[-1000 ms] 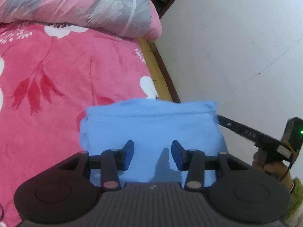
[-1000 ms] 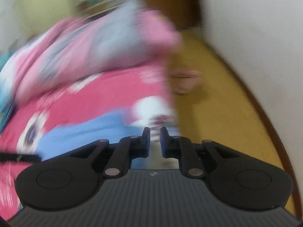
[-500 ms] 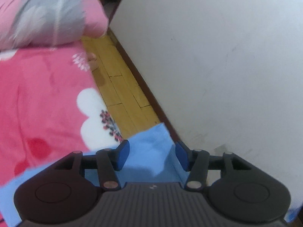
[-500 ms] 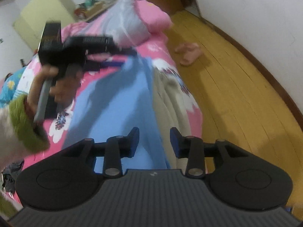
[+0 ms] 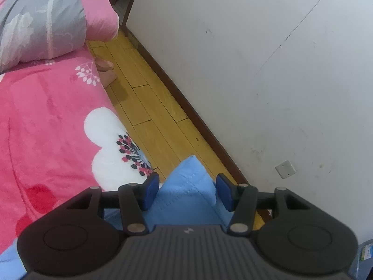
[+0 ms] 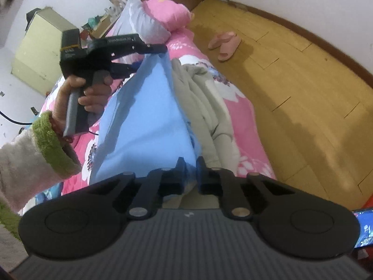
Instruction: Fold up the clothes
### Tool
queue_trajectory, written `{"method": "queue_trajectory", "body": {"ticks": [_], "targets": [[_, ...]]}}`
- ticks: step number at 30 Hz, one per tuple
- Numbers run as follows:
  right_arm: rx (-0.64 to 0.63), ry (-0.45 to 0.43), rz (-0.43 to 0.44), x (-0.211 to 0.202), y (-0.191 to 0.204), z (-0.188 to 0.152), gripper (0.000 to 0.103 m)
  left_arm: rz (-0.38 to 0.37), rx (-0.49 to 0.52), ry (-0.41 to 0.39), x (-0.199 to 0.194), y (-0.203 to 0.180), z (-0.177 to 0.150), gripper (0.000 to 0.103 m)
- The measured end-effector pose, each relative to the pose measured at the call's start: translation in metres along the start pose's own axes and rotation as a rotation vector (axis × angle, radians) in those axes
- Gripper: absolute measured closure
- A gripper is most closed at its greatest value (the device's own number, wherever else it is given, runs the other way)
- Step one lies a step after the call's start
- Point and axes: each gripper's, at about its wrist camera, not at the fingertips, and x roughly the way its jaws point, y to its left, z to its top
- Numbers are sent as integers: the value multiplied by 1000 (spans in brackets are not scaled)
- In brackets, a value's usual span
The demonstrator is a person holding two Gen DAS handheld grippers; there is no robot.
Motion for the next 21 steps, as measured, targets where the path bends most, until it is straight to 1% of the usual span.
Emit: {"method": "queue_trajectory", "body": {"ticks": [3,5,13,17,21], "targets": [[9,-13,16,-10,4,0,97,0,12,1,-1,-4,0,49],[25,-14,34,-38,8,-7,97,-2,21,1,-2,-6,0,49],[43,12,41,-53,16,-10,98,-12,80,2,-3,-16,-2,49],[48,22,68,-63,18,-9,98,-26,106,6,-2,-21,-2,48],[35,45,15,-59,13,-15,98,-20,137,2,1,-23,-6,48]]}}
